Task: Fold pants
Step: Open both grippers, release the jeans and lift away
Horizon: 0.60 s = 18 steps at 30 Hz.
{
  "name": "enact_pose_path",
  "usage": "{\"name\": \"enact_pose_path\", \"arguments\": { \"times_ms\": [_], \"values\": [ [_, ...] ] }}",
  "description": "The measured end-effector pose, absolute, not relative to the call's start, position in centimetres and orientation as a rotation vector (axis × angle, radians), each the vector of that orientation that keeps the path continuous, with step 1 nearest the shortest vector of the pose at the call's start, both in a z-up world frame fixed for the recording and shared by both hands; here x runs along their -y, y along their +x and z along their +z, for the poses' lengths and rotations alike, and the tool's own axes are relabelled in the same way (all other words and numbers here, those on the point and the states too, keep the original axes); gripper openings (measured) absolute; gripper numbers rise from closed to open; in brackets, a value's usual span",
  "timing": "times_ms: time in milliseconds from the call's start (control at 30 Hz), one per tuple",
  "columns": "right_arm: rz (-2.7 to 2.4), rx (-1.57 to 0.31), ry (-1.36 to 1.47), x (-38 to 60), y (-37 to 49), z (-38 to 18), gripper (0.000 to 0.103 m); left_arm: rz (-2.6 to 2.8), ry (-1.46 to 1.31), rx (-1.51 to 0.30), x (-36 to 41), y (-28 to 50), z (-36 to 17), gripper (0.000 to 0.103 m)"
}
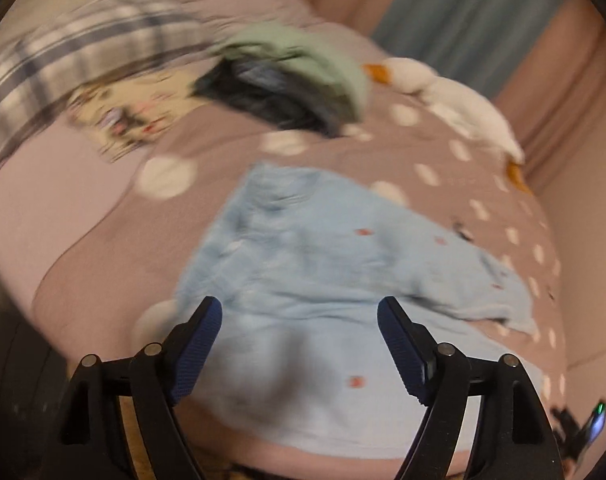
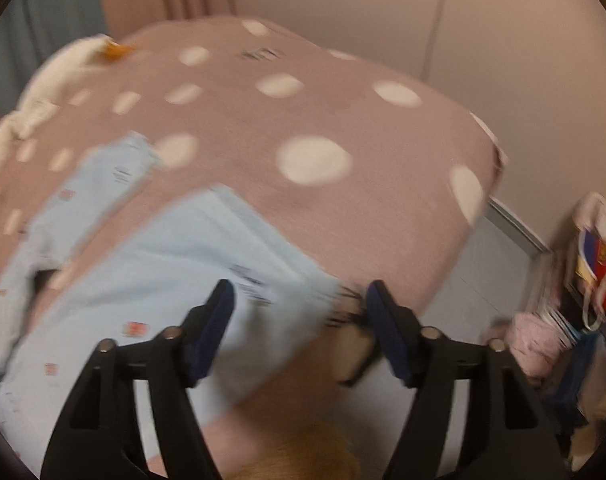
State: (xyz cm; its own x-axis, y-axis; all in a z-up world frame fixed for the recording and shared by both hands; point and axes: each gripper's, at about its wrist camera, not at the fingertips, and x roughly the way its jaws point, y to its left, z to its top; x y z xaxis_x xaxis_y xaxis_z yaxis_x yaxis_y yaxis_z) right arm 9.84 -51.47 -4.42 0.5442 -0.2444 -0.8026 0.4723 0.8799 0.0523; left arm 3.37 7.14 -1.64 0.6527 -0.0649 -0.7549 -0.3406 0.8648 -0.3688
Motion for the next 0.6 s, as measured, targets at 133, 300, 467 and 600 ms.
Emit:
{"name": "enact_pose_path", "arguments": {
  "times_ms": [133, 300, 467, 600],
  "values": [
    [-0.263, -0.827, 0.179, 46.3, 11.1, -1.6, 0.080, 0.102, -0.490, -0.874, -4.6, 5.4, -1.7, 0.080],
    [-0.015, -0.788, 0.066, 39.5, 13.5, 0.0, 0.080, 0.059, -0.434, -0.935, -2.2, 7.8, -2.9, 0.080],
    [0.160, -0.793, 0.075, 35.1, 16.2, 1.0, 0.080, 0.049, -0.425, -0.950, -1.8, 8.8, -3.3, 0.080],
    [0.313, -0.785, 0.101, 31.1, 17.5, 3.0, 0.080, 0.067, -0.409, -0.947, -1.9, 9.7, -3.3, 0.080]
  ]
}}
